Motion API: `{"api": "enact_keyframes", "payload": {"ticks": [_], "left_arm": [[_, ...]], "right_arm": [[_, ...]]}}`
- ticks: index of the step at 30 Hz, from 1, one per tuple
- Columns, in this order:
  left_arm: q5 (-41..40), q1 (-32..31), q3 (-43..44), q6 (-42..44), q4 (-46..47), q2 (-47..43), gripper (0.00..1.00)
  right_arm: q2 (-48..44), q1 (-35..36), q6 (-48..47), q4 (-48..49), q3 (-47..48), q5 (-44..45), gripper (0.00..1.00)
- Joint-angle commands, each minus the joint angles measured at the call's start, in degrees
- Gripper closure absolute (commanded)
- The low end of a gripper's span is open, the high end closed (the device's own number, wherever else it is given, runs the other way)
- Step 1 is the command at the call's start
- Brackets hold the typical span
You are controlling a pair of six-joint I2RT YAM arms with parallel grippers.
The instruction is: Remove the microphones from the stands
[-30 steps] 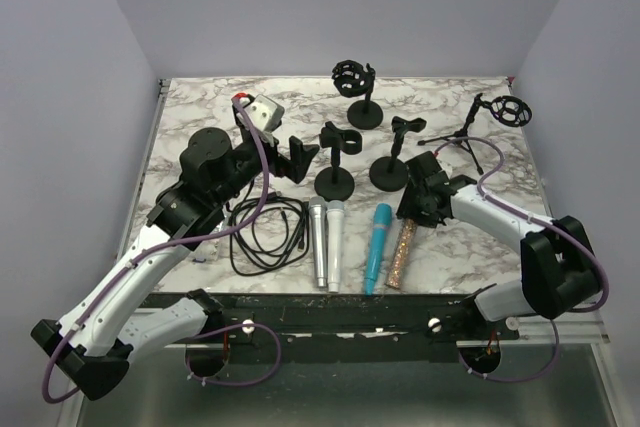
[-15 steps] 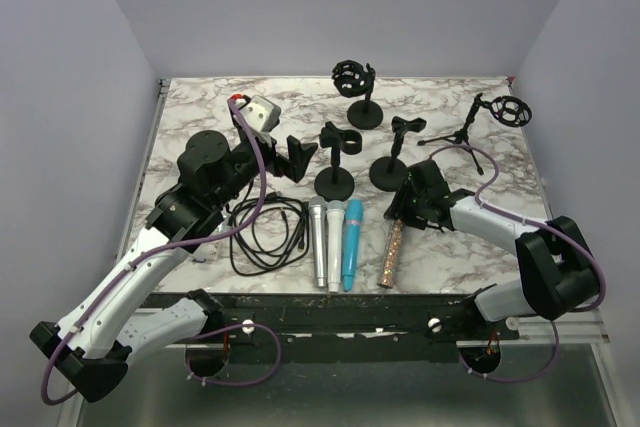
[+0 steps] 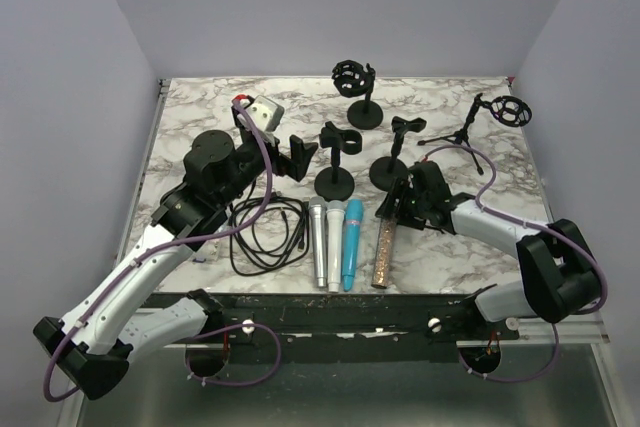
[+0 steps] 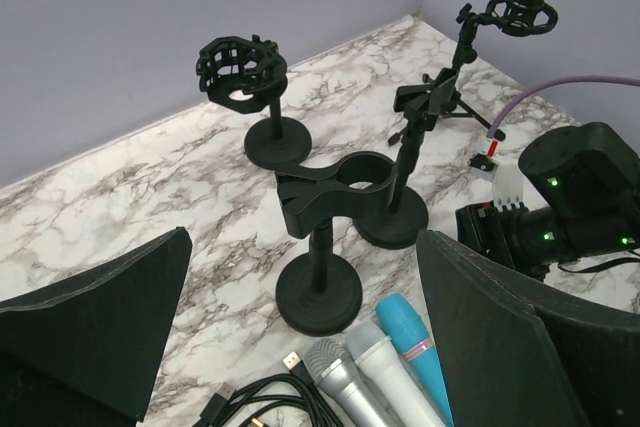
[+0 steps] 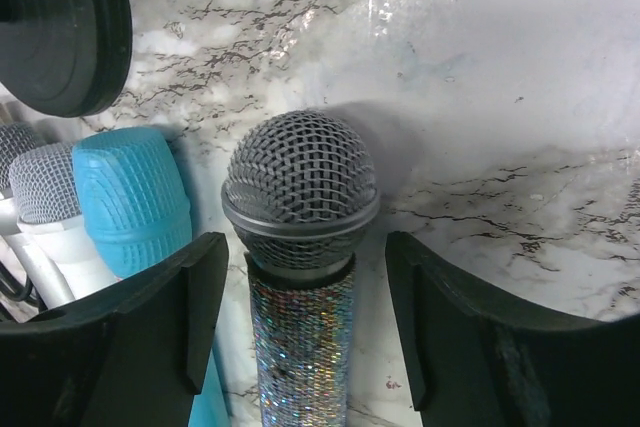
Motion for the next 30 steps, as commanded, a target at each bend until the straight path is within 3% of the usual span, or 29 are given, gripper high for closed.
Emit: {"api": "enact_keyframes", "payload": {"ticks": [1, 11, 17, 20, 30], "left_arm": [[-2.9, -0.28, -1.33, 0.95, 1.99, 0.75, 0.01], [-3.02, -0.28, -6.25, 3.3, 8.57, -1.6, 0.01], [-3.01, -0.23, -12.14, 3.29, 16.97, -7.35, 0.02], [-3.3, -0.15, -13.68, 1.45, 16.69, -10.89, 0.01], [-6.47, 0.11, -15.08, -2.48, 12.44, -26.73, 0.01]], "right_arm": [[-1.75, 0.12, -1.39, 0.45, -0.76, -2.01, 0.28], [-10.32, 0.12, -6.02, -3.77, 1.81, -0.22, 0.16], [-18.02, 0.12, -9.62, -8.34, 5.26, 6.74, 0.06], [-21.29, 0.11, -12.33, -9.93, 7.71, 9.73, 0.0], [-29.38, 0.1, -15.38, -16.78, 20.56, 21.33, 0.0]]}}
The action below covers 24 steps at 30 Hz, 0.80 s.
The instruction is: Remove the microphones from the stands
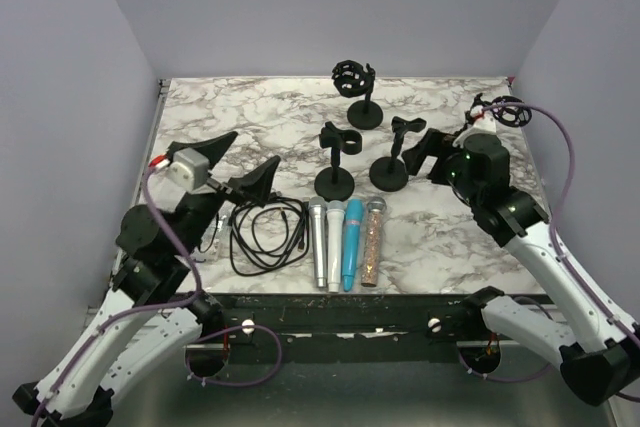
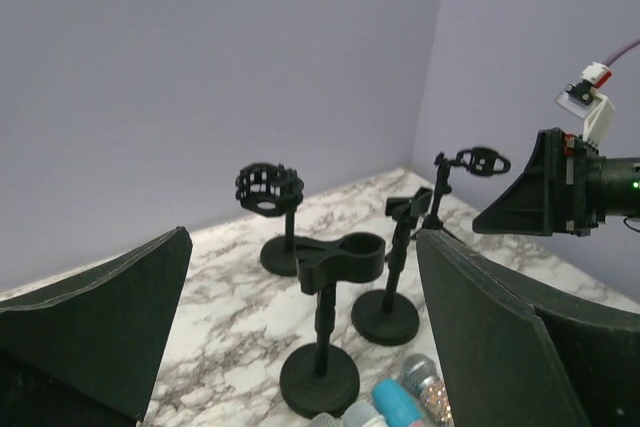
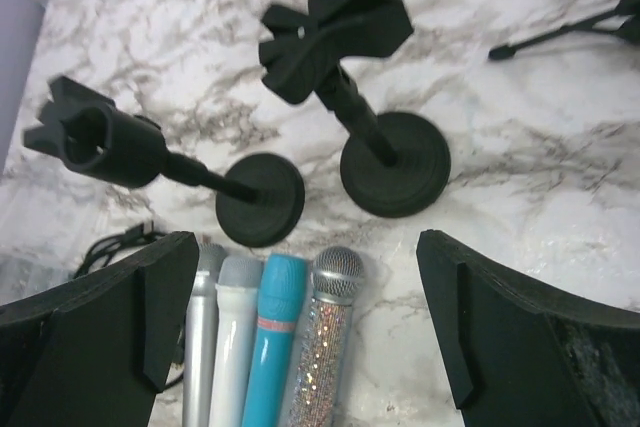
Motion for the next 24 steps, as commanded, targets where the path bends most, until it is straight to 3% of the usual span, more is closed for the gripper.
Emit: {"api": "enact_keyframes", "payload": {"ticks": [1, 11, 24], "left_arm": [[-4.49, 0.08, 0.08, -1.45, -0.57, -6.64, 0.01], [-9.92, 0.13, 1.96, 1.9, -3.28, -15.1, 0.01], [-11.65, 0.08, 1.14, 2.61, -5.33, -18.78, 0.01]], "right_arm": [[-4.76, 0.11, -2.98, -4.16, 5.64, 8.19, 0.0], [-14.67, 0.08, -7.72, -7.84, 13.36, 15.01, 0.0], [-20.79, 0.12, -11.75, -9.98, 15.12, 11.3, 0.0]]}}
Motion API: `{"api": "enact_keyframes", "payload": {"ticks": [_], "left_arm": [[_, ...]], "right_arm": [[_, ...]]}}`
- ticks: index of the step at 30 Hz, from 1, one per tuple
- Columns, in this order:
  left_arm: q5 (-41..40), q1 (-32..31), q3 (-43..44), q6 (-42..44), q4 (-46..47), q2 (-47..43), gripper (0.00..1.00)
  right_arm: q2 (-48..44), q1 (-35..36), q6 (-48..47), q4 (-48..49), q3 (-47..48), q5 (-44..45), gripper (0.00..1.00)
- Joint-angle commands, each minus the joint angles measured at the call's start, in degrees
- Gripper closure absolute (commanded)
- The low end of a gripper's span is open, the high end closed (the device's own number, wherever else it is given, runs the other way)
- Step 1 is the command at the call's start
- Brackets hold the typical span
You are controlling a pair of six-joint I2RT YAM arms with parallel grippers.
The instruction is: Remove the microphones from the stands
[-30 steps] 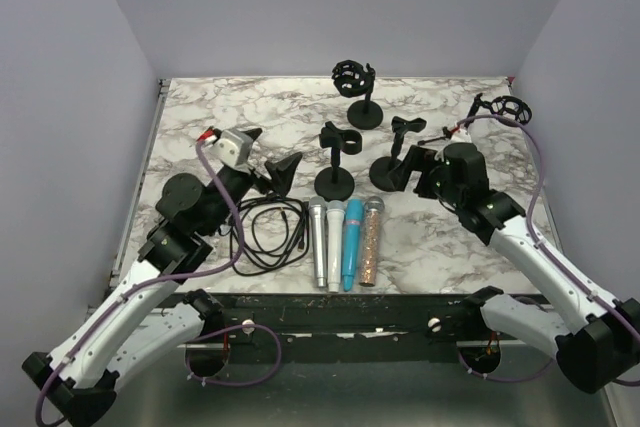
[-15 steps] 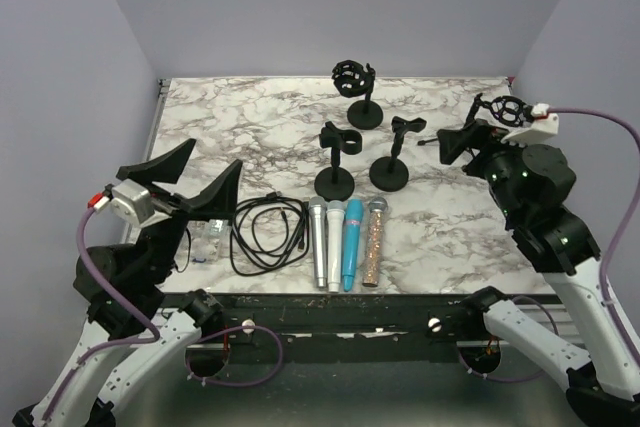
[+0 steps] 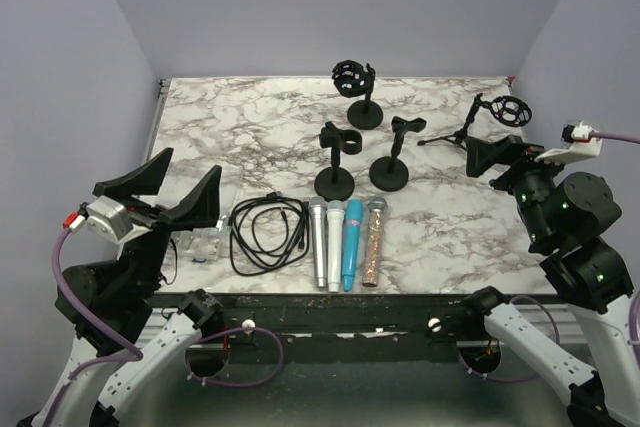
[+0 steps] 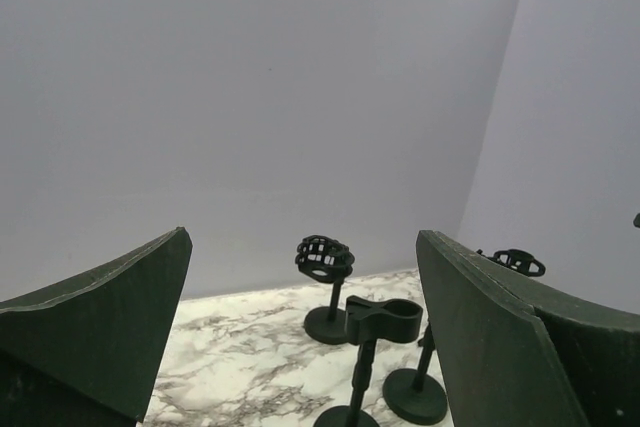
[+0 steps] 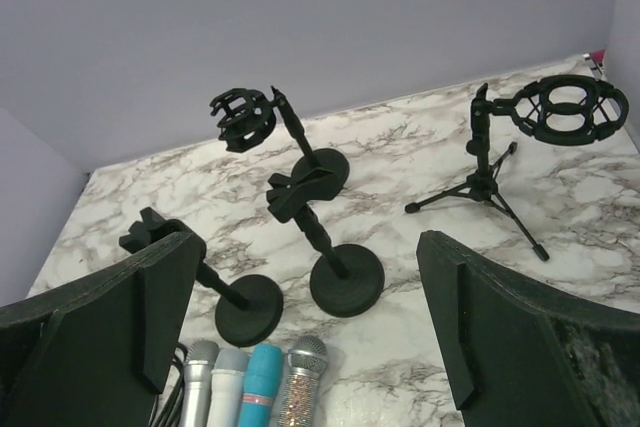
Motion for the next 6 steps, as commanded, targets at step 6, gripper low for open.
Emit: {"api": "enact_keyframes", "payload": {"ticks": [6], "left_arm": [[-1.26, 0.1, 0.71, 1.46, -1.95, -0.44, 0.01]], "right_arm": [[-2.17, 0.11, 1.94, -4.95, 5.67, -0.62, 0.0]]}}
